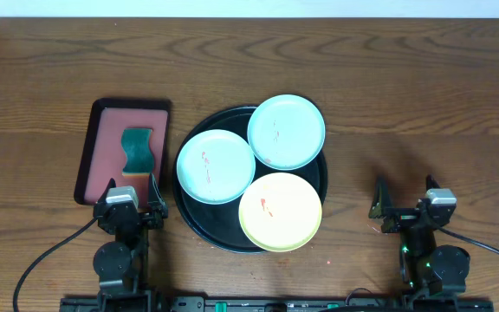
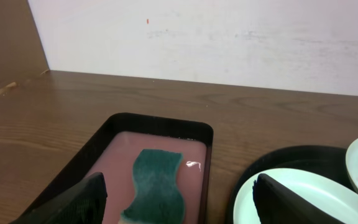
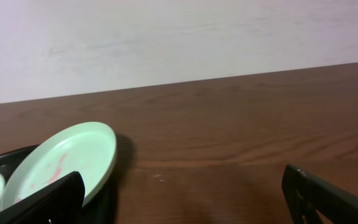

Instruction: Clean dirty plates on tray and stack at the side

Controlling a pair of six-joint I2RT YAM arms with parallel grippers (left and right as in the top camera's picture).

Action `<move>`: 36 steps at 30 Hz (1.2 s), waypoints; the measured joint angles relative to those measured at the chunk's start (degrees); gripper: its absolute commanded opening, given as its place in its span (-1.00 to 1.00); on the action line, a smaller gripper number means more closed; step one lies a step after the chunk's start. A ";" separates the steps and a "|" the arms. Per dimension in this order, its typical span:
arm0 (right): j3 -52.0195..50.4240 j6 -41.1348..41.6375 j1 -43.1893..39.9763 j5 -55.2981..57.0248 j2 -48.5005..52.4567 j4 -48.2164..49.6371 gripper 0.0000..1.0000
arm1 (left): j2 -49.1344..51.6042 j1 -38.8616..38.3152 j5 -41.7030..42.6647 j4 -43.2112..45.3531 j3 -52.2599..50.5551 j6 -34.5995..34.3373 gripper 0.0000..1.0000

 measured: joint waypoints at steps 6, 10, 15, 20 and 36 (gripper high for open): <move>0.59 -0.72 0.00 -2.16 0.98 -0.13 0.98 | 1.01 0.00 0.44 -0.55 0.48 0.00 0.52; 4.00 -1.20 0.02 -2.95 4.92 -0.13 0.99 | 4.26 0.00 0.83 -2.91 2.25 0.00 0.53; 12.63 -1.38 0.02 -4.57 13.20 -0.07 0.98 | 11.56 0.00 0.90 -4.28 9.09 0.00 0.52; 23.45 -1.38 0.00 -7.04 24.15 -1.18 0.99 | 21.59 0.00 1.92 -10.32 20.50 0.00 0.53; 56.30 -1.88 0.00 -19.23 58.25 -23.45 0.98 | 59.80 0.02 6.88 -52.09 69.79 -0.02 0.52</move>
